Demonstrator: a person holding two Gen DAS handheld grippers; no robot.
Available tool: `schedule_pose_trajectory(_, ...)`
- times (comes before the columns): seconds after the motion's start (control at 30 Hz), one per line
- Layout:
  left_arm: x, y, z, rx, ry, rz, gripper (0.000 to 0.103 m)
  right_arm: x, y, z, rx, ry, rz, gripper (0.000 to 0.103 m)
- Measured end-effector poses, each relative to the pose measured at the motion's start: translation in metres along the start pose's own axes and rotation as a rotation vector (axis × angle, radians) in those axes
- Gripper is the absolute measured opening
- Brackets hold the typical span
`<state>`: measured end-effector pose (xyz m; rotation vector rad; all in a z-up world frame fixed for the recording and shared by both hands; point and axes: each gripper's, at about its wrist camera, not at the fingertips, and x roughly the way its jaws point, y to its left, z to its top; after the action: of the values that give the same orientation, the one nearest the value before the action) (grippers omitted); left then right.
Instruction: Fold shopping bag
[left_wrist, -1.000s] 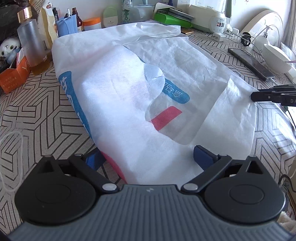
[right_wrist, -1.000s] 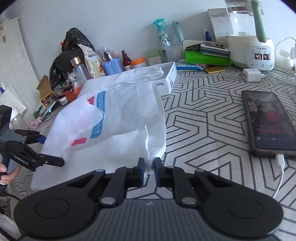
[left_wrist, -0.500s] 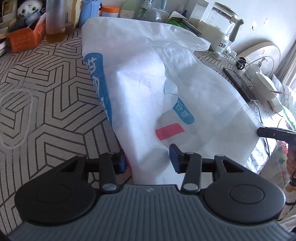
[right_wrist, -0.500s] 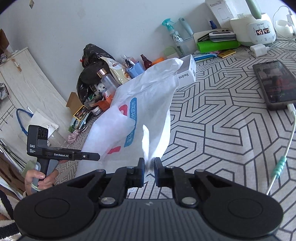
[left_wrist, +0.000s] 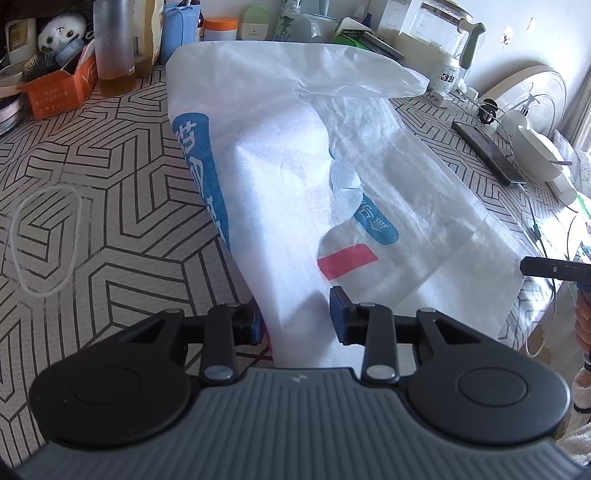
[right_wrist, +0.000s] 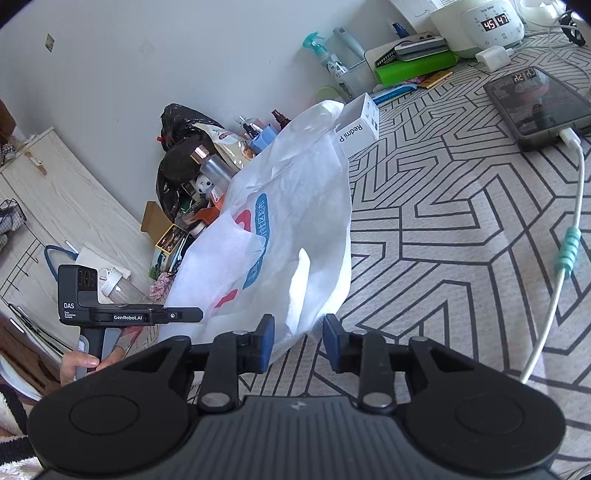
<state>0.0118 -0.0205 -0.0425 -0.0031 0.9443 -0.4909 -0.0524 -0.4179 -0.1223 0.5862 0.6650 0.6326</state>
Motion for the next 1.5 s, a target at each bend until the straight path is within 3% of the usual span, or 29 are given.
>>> schedule_pose_trajectory(0.2, 0.000, -0.004, 0.002, -0.021, 0.007, -0.045, 0.034, 0.015, 0.000, 0.000, 0.022, -0.025, 0.062, 0.033)
schedule_pose_trajectory(0.23, 0.000, -0.006, 0.002, -0.020, 0.007, -0.051, 0.034, 0.018, 0.001, 0.001, 0.026, -0.029, 0.064, 0.027)
schedule_pose_trajectory(0.27, 0.000, -0.008, 0.002, -0.013, 0.006, -0.048, 0.034, 0.020, 0.001, 0.002, 0.033, -0.032, 0.064, 0.013)
schedule_pose_trajectory(0.33, -0.002, -0.014, 0.002, 0.005, -0.001, -0.030, 0.034, 0.023, 0.001, 0.003, 0.046, -0.039, 0.068, 0.008)
schedule_pose_trajectory(0.57, -0.033, -0.025, 0.005, 0.093, -0.045, 0.000, 0.035, 0.009, 0.004, 0.010, 0.068, -0.056, 0.095, 0.007)
schedule_pose_trajectory(0.8, -0.064, -0.017, 0.017, 0.104, -0.144, 0.016, 0.038, -0.016, 0.001, -0.003, 0.113, -0.081, 0.077, 0.007)
schedule_pose_trajectory(0.93, -0.049, -0.036, 0.034, 0.193, -0.162, 0.034, 0.038, -0.022, -0.002, -0.008, 0.121, -0.086, 0.058, 0.007)
schedule_pose_trajectory(1.1, -0.001, -0.050, 0.047, 0.284, -0.100, -0.018, 0.038, -0.024, -0.006, -0.007, 0.138, -0.085, 0.079, 0.007)
schedule_pose_trajectory(1.33, 0.037, -0.027, 0.039, 0.298, 0.001, -0.073, 0.038, -0.020, -0.007, 0.009, 0.168, -0.065, 0.174, 0.007)
schedule_pose_trajectory(1.5, 0.033, -0.007, 0.034, 0.258, -0.007, -0.151, 0.041, -0.004, 0.007, 0.040, 0.148, -0.039, 0.242, 0.007)
